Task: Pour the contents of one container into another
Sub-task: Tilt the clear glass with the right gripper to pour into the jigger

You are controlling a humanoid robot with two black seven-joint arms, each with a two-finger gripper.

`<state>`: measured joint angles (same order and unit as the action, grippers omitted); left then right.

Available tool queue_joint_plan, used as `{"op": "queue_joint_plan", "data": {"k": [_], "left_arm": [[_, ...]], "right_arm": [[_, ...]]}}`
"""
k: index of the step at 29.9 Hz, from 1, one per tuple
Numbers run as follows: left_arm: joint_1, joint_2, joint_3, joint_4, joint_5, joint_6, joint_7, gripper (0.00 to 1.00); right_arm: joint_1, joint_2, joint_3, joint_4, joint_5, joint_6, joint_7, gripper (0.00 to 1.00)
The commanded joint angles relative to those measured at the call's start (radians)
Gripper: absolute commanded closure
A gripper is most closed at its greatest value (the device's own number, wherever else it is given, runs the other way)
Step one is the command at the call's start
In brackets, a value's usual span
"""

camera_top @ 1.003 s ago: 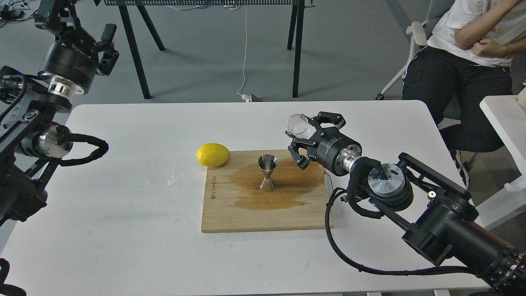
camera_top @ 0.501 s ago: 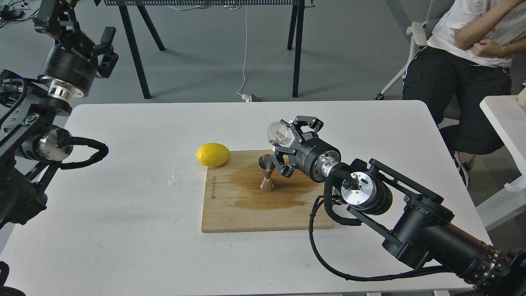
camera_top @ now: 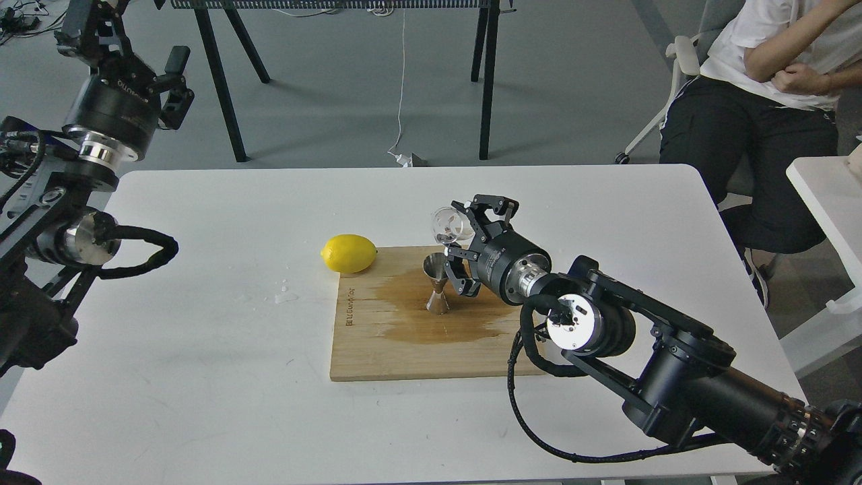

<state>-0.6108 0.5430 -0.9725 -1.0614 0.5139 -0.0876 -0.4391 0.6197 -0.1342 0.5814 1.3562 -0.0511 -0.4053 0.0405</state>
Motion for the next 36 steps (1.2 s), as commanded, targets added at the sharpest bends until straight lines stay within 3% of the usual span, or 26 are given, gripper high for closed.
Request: {"op": "queue_joint_plan", "data": {"k": [1, 10, 36], "left_arm": [[0.002, 0.000, 0.000, 0.000, 0.000, 0.000, -0.001, 0.00], [0.003, -0.002, 0.000, 0.000, 0.000, 0.000, -0.001, 0.00], [0.003, -0.002, 0.000, 0.000, 0.000, 0.002, -0.001, 0.00]], "right_arm": [[0.008, -0.007, -0.023, 0.021, -0.036, -0.013, -0.002, 0.62], [0.048, -0.022, -0.092, 0.032, -0.145, -0.069, -0.002, 0.62], [0.141, -0.087, -0.282, 0.038, -0.377, -0.083, -0.002, 0.62]]}}
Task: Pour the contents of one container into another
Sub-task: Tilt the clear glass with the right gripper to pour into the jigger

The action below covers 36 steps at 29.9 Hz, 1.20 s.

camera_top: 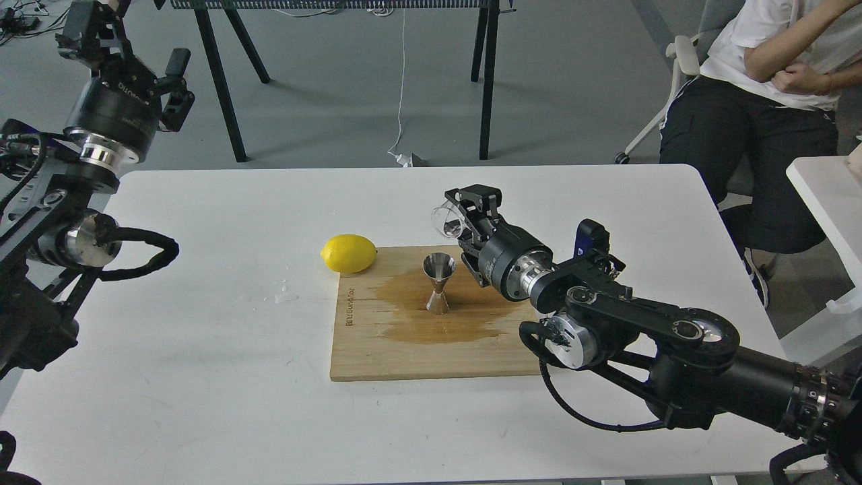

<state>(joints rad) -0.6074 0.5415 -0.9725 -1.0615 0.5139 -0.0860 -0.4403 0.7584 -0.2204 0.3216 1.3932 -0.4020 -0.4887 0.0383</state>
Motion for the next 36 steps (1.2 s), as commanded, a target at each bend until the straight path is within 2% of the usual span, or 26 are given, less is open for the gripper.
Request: {"op": "queue_joint_plan", "data": {"k": [1, 33, 36], "left_arm": [[0.000, 0.000, 0.000, 0.000, 0.000, 0.000, 0.000, 0.00], [0.009, -0.002, 0.000, 0.000, 0.000, 0.000, -0.001, 0.00], [0.009, -0.002, 0.000, 0.000, 0.000, 0.000, -0.017, 0.00]], "right_arm": [[0.002, 0.000, -0.032, 0.001, -0.037, 0.000, 0.000, 0.62], [0.059, 0.001, -0.197, -0.062, -0.250, 0.000, 0.012, 0.61], [0.070, 0.003, -0.202, -0.068, -0.259, 0.000, 0.014, 0.61]]}}
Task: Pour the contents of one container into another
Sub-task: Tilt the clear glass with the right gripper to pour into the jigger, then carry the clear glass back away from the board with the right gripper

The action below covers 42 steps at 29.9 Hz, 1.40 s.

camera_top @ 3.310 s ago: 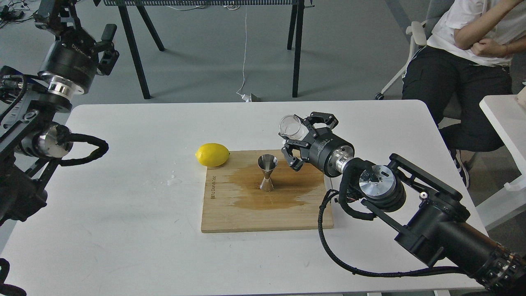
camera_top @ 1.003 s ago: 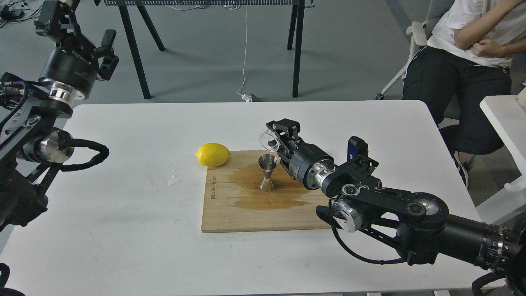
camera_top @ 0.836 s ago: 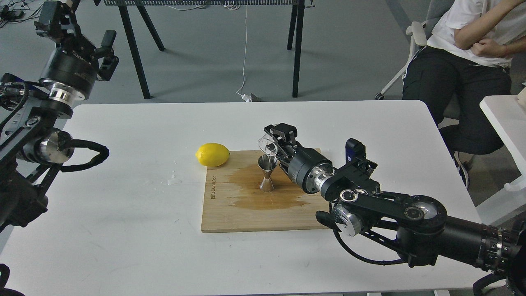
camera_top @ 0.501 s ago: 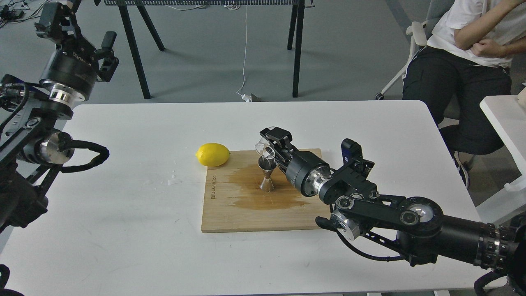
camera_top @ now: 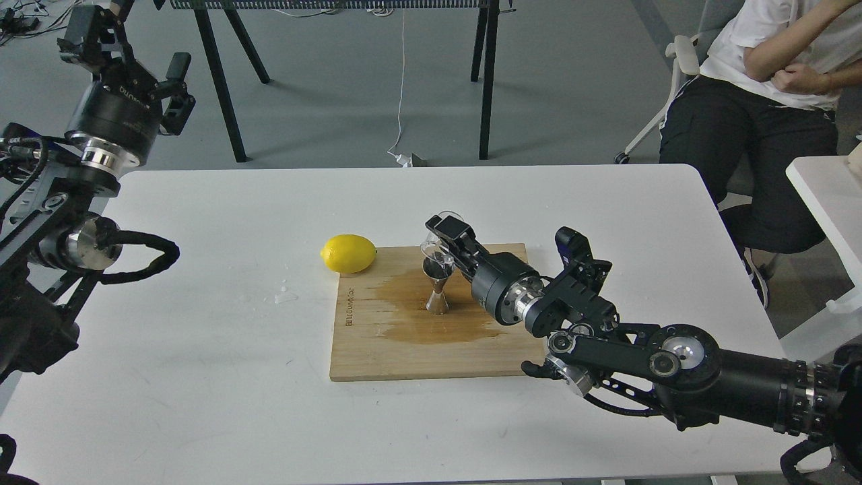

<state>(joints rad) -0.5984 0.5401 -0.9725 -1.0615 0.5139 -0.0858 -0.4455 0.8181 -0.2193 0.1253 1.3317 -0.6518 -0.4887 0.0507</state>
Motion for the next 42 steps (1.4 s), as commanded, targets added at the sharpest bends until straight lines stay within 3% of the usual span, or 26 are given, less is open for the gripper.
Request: {"op": "queue_joint_plan", "data": {"k": [1, 22, 38, 42], "left_arm": [[0.000, 0.000, 0.000, 0.000, 0.000, 0.000, -0.012, 0.00], [0.008, -0.002, 0.000, 0.000, 0.000, 0.003, -0.016, 0.00], [0.009, -0.002, 0.000, 0.000, 0.000, 0.003, -0.016, 0.00], [0.009, 0.003, 0.000, 0.000, 0.000, 0.001, -0.016, 0.00]], "right_arm": [[0.012, 0.002, -0.010, -0.011, -0.020, 0.000, 0.001, 0.61], [0.107, -0.020, -0.147, -0.017, -0.104, 0.000, 0.014, 0.62], [0.099, -0.026, -0.116, -0.028, -0.118, 0.000, 0.012, 0.61], [0.088, -0.069, -0.038, 0.029, -0.011, 0.000, 0.009, 0.61]]}}
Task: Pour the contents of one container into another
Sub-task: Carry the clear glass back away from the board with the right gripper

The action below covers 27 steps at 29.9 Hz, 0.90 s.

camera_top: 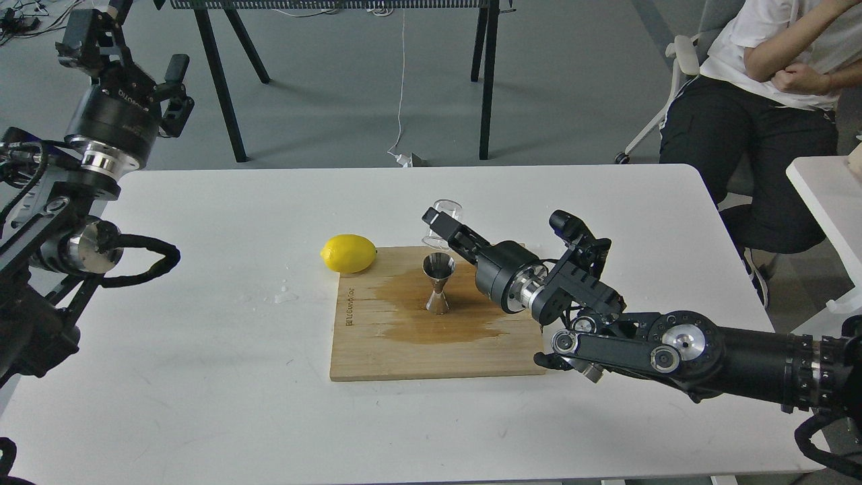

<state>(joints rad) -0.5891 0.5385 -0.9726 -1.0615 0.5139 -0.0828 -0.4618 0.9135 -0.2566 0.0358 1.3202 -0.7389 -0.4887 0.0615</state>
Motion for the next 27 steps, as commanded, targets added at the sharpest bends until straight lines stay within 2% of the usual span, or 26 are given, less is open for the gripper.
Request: {"op": "queue_joint_plan", "data": {"k": [1, 9, 16, 24, 27], "left_arm": [[-0.001, 0.005, 0.000, 0.000, 0.000, -0.002, 0.000, 0.00], [-0.002, 0.005, 0.000, 0.000, 0.000, -0.002, 0.002, 0.00], [0.000, -0.002, 0.003, 0.000, 0.000, -0.002, 0.002, 0.00], [0.000, -0.028, 0.006, 0.000, 0.002, -0.002, 0.003, 0.00], [0.000, -0.031, 0.006, 0.000, 0.002, 0.000, 0.003, 0.00]], "right_arm": [[-0.007, -0.044, 0.064, 0.056, 0.104, 0.000, -0.002, 0.61], [-0.091, -0.180, 0.235, 0.155, 0.307, 0.008, -0.022, 0.60], [-0.352, -0.236, 0.557, 0.172, 0.576, 0.177, -0.074, 0.60], [-0.607, -0.224, 0.892, 0.146, 0.910, 0.354, -0.232, 0.60], [-0.636, -0.219, 0.921, 0.097, 0.983, 0.367, -0.243, 0.60]]}}
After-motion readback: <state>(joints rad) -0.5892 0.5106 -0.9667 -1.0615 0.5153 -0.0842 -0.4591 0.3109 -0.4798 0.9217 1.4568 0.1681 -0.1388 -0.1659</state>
